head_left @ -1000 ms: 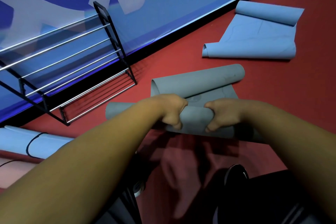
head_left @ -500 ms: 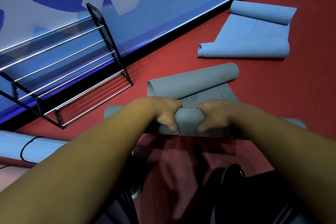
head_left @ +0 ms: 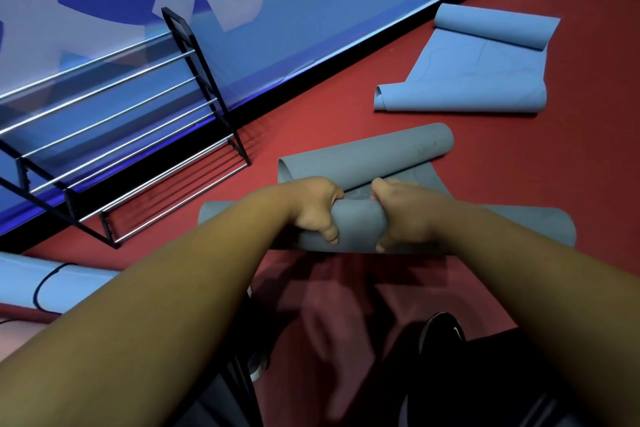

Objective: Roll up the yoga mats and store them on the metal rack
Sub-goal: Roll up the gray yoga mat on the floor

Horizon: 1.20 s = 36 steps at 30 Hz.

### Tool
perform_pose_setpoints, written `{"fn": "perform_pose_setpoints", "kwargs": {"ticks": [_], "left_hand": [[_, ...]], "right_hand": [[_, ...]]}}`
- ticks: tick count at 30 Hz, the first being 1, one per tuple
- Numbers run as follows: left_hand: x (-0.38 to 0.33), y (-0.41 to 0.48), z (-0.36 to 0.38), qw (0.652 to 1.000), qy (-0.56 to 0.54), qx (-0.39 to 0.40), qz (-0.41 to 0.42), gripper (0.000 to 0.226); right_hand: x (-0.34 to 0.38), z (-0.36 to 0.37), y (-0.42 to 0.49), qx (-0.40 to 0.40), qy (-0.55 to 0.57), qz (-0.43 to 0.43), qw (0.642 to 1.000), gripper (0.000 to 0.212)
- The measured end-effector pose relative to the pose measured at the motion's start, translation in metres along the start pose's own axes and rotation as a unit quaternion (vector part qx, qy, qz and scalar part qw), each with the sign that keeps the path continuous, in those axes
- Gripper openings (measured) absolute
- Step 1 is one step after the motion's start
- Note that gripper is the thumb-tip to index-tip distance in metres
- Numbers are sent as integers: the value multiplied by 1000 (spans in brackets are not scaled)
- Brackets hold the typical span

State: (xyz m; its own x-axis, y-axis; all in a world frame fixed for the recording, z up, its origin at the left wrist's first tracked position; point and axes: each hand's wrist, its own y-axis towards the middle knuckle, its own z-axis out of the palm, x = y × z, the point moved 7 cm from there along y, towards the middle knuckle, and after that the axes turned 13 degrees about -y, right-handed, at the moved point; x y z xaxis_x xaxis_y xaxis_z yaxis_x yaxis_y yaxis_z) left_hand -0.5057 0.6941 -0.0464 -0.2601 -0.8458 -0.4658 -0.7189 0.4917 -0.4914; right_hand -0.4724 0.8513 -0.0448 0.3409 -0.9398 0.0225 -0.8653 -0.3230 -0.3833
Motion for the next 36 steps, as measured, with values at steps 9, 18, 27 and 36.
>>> {"fn": "perform_pose_setpoints", "kwargs": {"ticks": [9, 18, 27, 36], "left_hand": [[-16, -7, 1, 973, 229, -44, -2, 100], [-8, -3, -15, 990, 119, -70, -9, 56], [-6, -1, -11, 990, 128, -48, -26, 52], [-3, -4, -9, 982, 174, -64, -31, 90]], "right_hand": [[-13, 3, 10, 38, 115, 15, 993, 47], [-17, 5, 6, 32, 33, 26, 999, 89], [-21, -1, 7, -16, 20, 51, 998, 65], [-29, -2, 6, 30, 92, 53, 994, 48]]}}
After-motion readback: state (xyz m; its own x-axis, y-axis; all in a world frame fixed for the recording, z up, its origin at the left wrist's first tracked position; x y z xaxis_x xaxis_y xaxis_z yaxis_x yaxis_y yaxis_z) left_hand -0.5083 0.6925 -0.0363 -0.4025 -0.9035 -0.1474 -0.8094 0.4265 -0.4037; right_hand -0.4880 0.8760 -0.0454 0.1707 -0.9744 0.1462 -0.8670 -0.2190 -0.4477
